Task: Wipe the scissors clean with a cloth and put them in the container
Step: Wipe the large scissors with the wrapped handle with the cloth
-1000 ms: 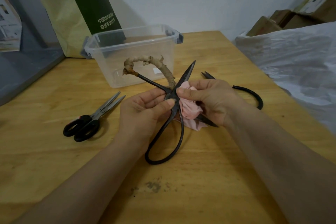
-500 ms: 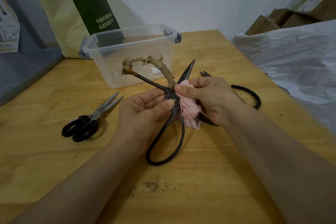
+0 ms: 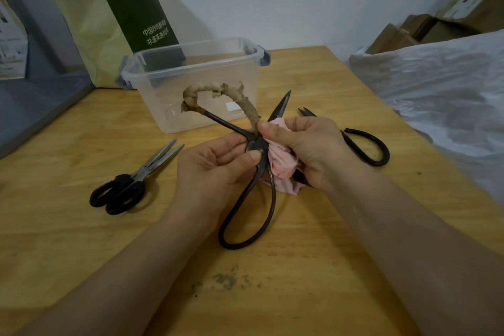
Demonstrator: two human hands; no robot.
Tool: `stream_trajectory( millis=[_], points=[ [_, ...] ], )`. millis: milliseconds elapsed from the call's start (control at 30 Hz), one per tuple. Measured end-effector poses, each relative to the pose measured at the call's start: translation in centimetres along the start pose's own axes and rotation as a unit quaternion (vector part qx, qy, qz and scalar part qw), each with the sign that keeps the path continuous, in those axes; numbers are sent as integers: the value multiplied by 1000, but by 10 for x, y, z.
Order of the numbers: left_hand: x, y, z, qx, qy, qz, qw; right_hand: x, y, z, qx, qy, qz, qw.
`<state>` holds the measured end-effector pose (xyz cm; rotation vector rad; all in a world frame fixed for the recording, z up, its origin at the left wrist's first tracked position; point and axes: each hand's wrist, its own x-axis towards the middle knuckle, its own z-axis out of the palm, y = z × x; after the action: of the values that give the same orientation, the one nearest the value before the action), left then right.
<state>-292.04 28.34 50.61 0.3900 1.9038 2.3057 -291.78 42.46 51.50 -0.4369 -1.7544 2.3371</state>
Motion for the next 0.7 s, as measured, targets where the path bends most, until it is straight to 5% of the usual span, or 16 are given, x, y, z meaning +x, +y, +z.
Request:
stream_trajectory(
  millis=[200, 500, 700],
  points=[
    [1, -1, 2, 4, 13, -7, 1000, 6, 5, 3, -32, 66, -9, 997],
    [4, 1, -5, -35, 34, -46, 998, -1, -13, -19, 3, -155, 75, 985],
    [4, 1, -5, -38, 31, -43, 998, 2, -6, -14, -29, -130, 74, 988]
  ],
)
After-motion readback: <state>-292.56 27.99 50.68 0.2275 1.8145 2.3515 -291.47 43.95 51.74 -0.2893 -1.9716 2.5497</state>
